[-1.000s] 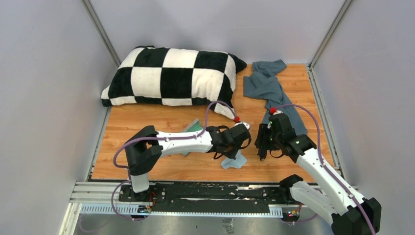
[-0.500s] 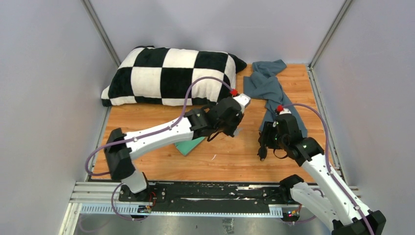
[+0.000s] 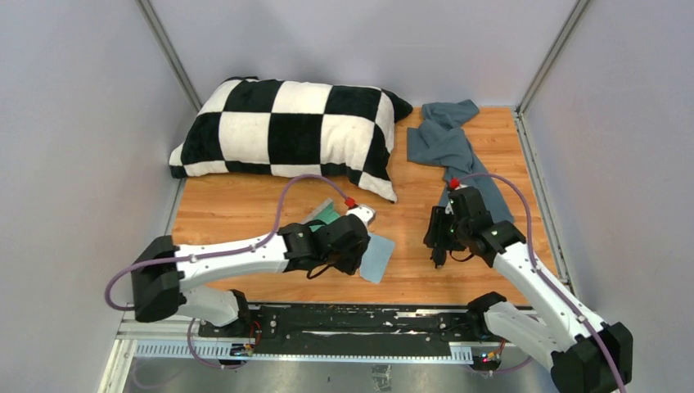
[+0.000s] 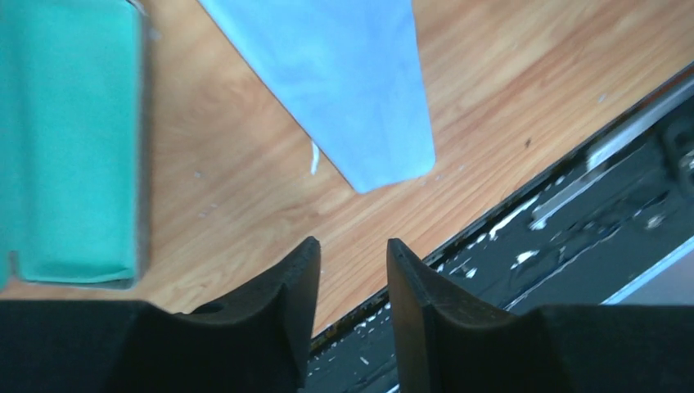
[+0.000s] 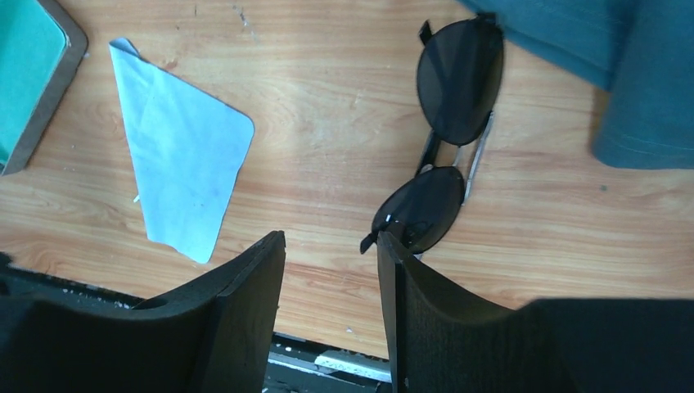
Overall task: Organize the sunglasses
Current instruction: Adjust the glasses cleaning cloth at the center of the board.
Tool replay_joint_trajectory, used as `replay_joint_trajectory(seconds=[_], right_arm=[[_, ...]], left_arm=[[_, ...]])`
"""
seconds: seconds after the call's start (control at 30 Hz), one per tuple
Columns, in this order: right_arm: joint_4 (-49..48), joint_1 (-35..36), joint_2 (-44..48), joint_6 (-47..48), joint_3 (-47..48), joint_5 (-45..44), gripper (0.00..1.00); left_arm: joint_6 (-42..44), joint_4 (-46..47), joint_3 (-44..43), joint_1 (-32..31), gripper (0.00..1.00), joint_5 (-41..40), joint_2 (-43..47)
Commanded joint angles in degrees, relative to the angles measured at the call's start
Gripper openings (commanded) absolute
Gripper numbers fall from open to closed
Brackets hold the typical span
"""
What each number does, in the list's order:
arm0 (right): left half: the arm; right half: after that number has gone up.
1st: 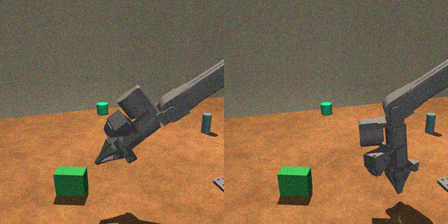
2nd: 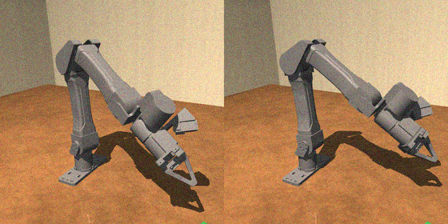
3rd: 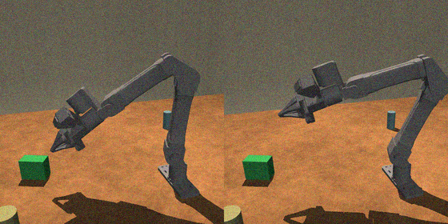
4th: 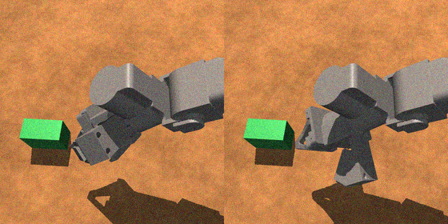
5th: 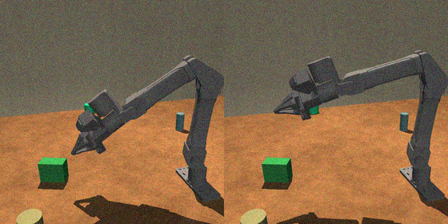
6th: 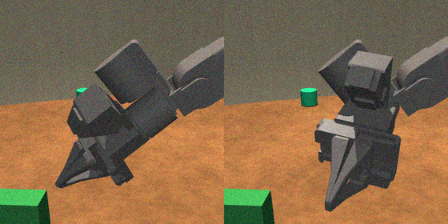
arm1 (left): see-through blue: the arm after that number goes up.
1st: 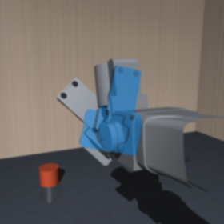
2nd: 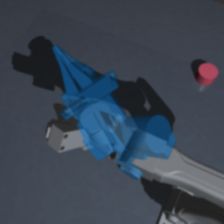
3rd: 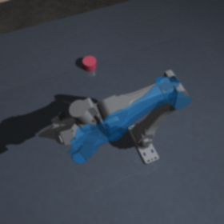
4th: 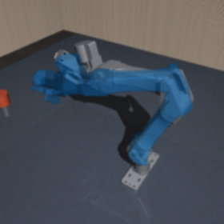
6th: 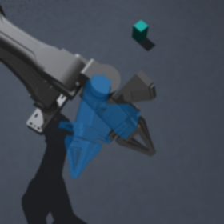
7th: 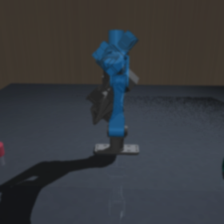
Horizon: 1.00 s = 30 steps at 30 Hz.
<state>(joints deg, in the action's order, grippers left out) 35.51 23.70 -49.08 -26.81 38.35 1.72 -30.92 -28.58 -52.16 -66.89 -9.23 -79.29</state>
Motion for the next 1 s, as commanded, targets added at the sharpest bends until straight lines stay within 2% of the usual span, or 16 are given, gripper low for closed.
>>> replay_joint_trajectory(seconds=[0.0,0.27,0.47,0.7,0.97], right_arm=[[-2.3,0.7,-4.3,-0.3,0.7,6.7,0.51],[-6.5,13.3,-15.2,-1.2,2.1,2.6,0.5],[-8.2,13.6,-26.9,4.4,7.9,-0.4,0.5],[-12.7,13.7,-38.3,7.9,11.7,4.0,0.48],[-15.4,13.8,-44.1,7.7,13.1,5.9,0.4]], left_arm=[[-6.9,2.0,-1.4,0.0,0.4,-10.9,6.1],[-13.5,2.4,0.3,0.0,0.37,-11.3,2.7],[-15.5,1.6,0.6,0.0,0.37,-10.2,2.5],[-17.4,1.1,2.0,0.0,0.36,-11.2,2.5],[-19.2,1.0,3.4,0.0,0.34,-12.5,4.1]])
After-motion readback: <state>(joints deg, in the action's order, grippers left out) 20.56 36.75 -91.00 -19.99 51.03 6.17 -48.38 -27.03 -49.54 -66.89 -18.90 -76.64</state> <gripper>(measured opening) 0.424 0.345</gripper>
